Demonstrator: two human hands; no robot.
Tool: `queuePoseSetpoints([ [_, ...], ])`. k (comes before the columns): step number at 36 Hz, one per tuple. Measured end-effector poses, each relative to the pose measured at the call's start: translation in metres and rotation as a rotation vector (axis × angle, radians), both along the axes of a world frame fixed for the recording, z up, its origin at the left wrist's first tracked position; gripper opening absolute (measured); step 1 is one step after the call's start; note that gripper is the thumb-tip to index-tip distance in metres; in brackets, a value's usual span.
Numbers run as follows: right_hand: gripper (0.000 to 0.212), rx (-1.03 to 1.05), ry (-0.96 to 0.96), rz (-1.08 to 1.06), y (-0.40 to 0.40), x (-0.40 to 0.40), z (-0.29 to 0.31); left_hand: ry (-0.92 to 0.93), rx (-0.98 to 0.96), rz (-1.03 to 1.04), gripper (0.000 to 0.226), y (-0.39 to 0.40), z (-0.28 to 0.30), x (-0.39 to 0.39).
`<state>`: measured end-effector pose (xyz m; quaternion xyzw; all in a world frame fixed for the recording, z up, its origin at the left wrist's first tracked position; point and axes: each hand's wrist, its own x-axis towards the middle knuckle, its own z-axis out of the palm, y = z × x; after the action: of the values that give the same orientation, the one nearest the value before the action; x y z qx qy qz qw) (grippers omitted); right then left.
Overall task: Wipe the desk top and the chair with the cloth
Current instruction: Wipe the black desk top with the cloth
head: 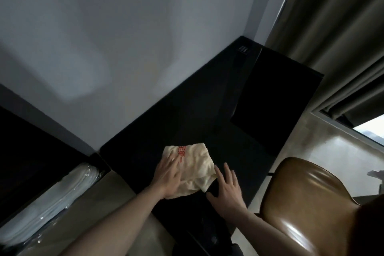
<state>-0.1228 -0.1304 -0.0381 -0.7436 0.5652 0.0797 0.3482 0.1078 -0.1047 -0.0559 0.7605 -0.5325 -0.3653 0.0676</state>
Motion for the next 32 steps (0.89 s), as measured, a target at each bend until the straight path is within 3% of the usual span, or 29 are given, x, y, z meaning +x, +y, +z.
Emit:
queuePoseSetpoints([
  [8,0.092,0.154,-0.011,0.209,-0.006,0.100,0.007,-0.108,0.146,0.116,0.072,0.067,-0.005,0.032],
  [11,0.095,0.197,0.049,0.191,-0.015,0.115,-0.004,-0.155,0.151,0.103,0.087,0.076,-0.003,0.032],
  [14,0.100,0.259,0.076,0.135,-0.031,0.117,-0.018,-0.139,0.158,0.121,0.086,0.074,-0.005,0.025],
  [20,0.105,0.249,0.091,0.131,-0.075,0.105,-0.038,-0.153,0.231,0.177,0.082,0.041,-0.020,0.006],
  [32,0.104,0.176,0.180,0.231,-0.245,0.026,-0.049,-0.080,0.317,0.334,0.085,-0.075,-0.019,-0.072],
])
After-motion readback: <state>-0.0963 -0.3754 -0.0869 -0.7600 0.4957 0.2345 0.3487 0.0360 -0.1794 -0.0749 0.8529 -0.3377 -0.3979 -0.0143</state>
